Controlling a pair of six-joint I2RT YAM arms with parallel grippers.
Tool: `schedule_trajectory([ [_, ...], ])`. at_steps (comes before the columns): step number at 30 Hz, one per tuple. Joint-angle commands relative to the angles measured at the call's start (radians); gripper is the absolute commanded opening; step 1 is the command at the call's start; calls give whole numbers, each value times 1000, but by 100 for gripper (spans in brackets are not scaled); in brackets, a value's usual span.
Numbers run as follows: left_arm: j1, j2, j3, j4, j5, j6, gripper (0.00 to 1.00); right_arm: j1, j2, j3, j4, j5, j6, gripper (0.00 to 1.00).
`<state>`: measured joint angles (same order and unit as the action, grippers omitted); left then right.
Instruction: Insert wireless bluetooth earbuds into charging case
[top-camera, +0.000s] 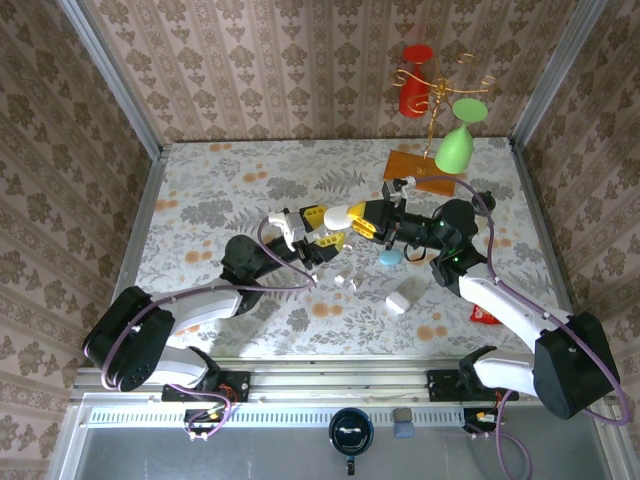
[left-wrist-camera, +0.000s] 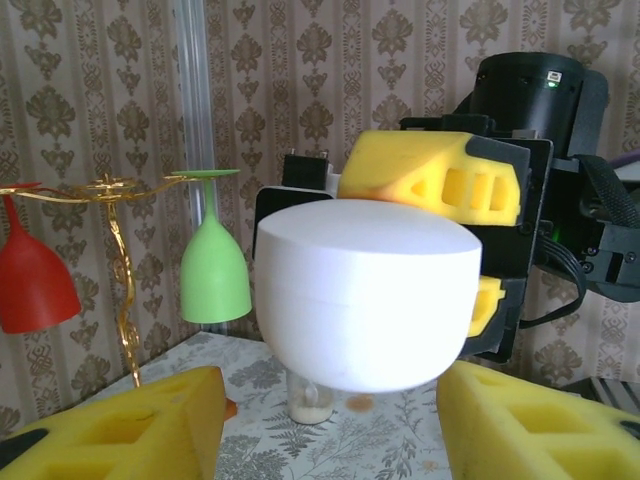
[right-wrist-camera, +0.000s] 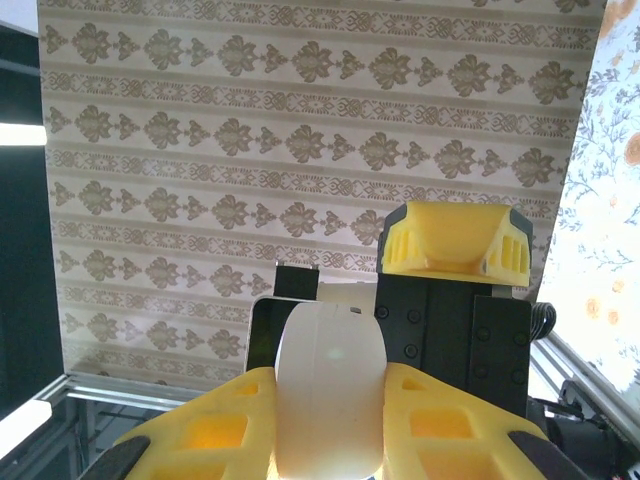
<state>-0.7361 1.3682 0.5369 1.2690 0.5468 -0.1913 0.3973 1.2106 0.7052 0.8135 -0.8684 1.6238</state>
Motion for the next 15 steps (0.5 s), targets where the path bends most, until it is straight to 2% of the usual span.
schedule_trajectory([
  [1, -10, 7, 28, 32, 32, 6, 57, -2, -2, 3, 42, -3, 10, 13],
  [15, -17, 3, 38, 32, 38, 32, 56, -5, 0, -4, -14, -9, -12, 12],
])
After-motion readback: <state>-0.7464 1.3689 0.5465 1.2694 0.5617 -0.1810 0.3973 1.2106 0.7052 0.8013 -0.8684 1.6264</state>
